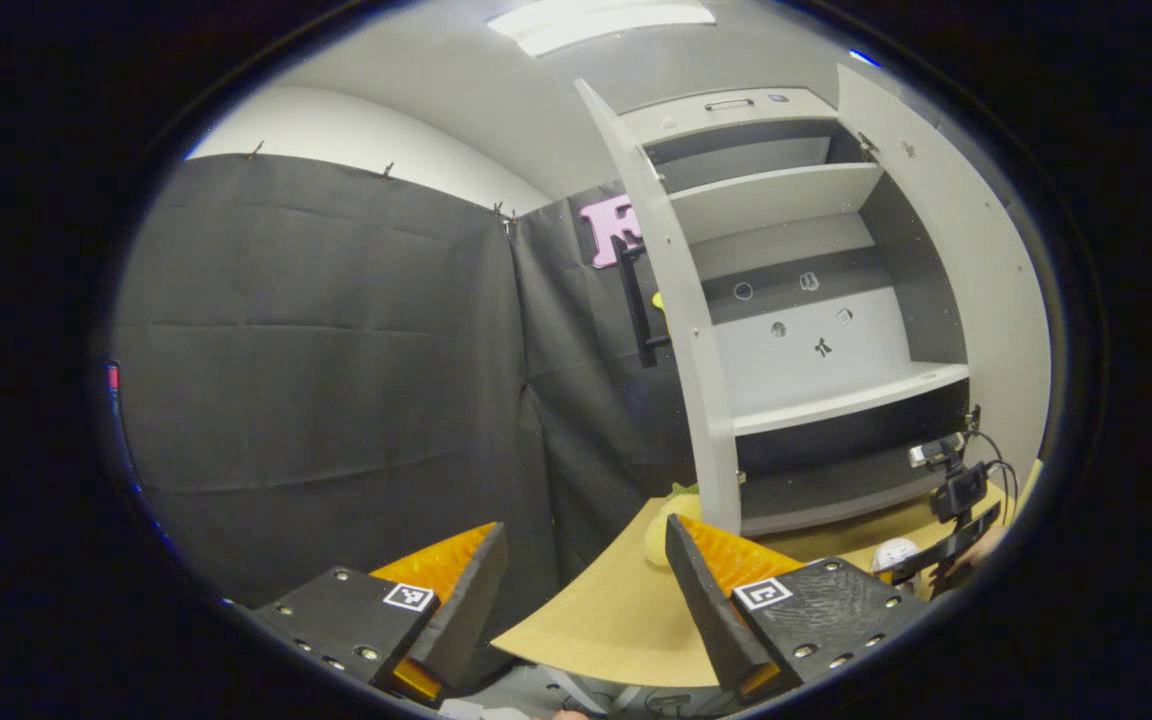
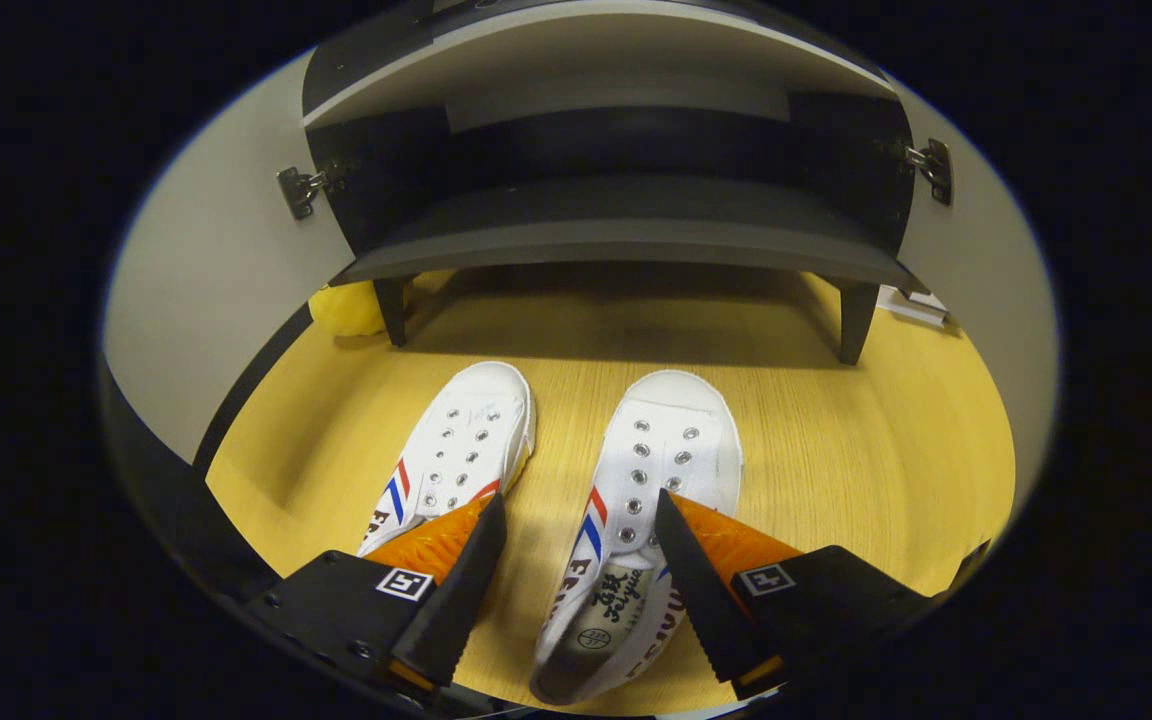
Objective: Grab one shoe with the right hand and put it into the shoe cabinet, grab the other shoe with the left hand and put it into the shoe cabinet; then close the right door with the right hand and the left door with the left hand.
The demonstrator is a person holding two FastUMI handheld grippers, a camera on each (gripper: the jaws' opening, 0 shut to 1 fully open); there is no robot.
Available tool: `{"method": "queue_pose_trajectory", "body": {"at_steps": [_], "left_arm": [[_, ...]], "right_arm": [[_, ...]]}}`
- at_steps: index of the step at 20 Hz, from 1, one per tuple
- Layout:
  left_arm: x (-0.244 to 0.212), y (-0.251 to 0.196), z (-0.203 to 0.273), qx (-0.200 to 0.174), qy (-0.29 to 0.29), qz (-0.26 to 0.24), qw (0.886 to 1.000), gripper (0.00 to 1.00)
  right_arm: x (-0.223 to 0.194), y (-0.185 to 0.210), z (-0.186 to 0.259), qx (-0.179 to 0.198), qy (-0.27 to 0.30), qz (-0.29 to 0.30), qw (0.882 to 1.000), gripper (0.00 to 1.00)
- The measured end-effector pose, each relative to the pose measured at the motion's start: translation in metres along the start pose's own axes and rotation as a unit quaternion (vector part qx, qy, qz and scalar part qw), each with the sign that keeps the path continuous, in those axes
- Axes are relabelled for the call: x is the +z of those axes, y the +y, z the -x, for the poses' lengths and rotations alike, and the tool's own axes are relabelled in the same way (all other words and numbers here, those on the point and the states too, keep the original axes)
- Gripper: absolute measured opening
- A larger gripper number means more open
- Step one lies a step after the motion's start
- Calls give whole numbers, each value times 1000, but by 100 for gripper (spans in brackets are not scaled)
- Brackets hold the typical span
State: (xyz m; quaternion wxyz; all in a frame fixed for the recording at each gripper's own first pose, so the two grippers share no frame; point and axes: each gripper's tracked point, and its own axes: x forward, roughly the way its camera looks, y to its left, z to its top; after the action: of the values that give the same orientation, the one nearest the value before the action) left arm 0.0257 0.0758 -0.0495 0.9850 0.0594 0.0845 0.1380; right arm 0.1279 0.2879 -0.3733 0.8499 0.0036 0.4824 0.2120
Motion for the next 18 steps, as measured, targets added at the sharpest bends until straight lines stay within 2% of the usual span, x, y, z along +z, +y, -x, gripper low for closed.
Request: {"method": "queue_pose_trajectory", "body": {"at_steps": [1,2,3,5,6,7,8,13,14,15,16,17,18], "left_arm": [[0,0,0,1,1,0,1000,99],[0,1,1,1,3,0,1000,99],[0,0,1,1,4,1,1000,99],[1,1,2,2,4,1,1000,99],[2,2,2,2,3,1,1000,99],[2,1,3,2,3,1,1000,99],[2,1,4,1,2,0,1000,99],[2,-9,11,-7,1,-1,1000,99],[3,-12,12,-9,1,-2,1000,99],[5,-13,13,-11,0,-3,1000,99],[7,-16,13,-13,-2,-4,1000,99],[8,-18,13,-14,-4,-5,1000,99],[9,-18,16,-15,-6,-5,1000,99]], "right_arm": [[-1,1,-2,0,7,-3,1000,88],[-2,1,-4,-1,11,-4,1000,87],[-3,-1,-8,-6,19,-2,1000,76],[-8,-1,-13,-10,33,-2,999,70],[-9,-3,-16,-16,37,-4,999,72],[-7,-6,-14,-24,36,-9,999,64],[-8,-6,-17,-26,39,-11,999,64],[-15,-18,-18,-49,39,23,998,41],[-8,-17,-17,-48,36,20,998,44],[-8,-15,-13,-42,35,17,998,28],[-7,-14,-15,-39,30,6,999,27],[-6,-16,-12,-36,25,-6,999,11],[-9,-15,-10,-29,22,-4,999,2]]}}
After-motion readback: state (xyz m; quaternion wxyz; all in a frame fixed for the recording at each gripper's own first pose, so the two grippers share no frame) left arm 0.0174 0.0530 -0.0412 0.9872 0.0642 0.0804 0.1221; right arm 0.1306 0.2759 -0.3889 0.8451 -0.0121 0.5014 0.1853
